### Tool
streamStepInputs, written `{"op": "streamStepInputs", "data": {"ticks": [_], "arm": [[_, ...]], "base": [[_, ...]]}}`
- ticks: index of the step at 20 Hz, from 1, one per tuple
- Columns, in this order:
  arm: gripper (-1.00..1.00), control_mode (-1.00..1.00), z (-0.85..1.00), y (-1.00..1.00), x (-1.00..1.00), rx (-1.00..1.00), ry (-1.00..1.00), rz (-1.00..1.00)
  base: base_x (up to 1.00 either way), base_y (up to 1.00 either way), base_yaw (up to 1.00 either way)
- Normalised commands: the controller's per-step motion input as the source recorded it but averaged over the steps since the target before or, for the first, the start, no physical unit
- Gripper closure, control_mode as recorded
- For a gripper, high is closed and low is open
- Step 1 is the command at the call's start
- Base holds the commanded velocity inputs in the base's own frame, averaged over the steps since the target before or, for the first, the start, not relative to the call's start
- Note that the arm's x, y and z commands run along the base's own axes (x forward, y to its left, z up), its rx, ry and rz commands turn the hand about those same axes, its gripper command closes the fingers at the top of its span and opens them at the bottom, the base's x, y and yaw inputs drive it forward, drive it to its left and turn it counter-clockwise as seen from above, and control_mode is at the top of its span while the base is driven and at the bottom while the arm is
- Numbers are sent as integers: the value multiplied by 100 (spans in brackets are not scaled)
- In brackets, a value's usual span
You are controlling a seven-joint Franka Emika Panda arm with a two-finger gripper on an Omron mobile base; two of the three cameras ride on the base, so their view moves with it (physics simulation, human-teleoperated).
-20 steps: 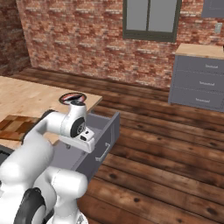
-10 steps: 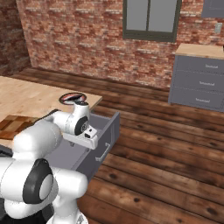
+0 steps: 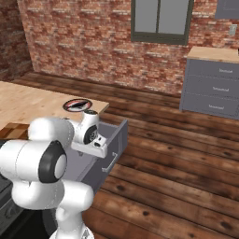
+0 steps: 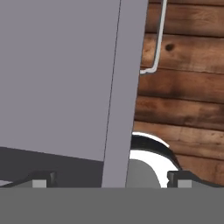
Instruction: Pick up the knife from the drawer and place it on the cutting board. Then place the meat from the plate to the cutting board.
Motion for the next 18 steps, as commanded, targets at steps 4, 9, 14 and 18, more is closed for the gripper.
{"op": "streamStepInputs", "data": {"ticks": [4, 9, 14, 18], "arm": [[-100, -100, -30, 0, 33, 0, 0, 7], [-100, -100, -24, 0, 31, 0, 0, 6], [-100, -100, -19, -4, 17, 0, 0, 1], [-100, -100, -23, -7, 10, 0, 0, 0]], "base": [[0, 0, 0], [0, 0, 0], [0, 0, 0], [0, 0, 0]]}}
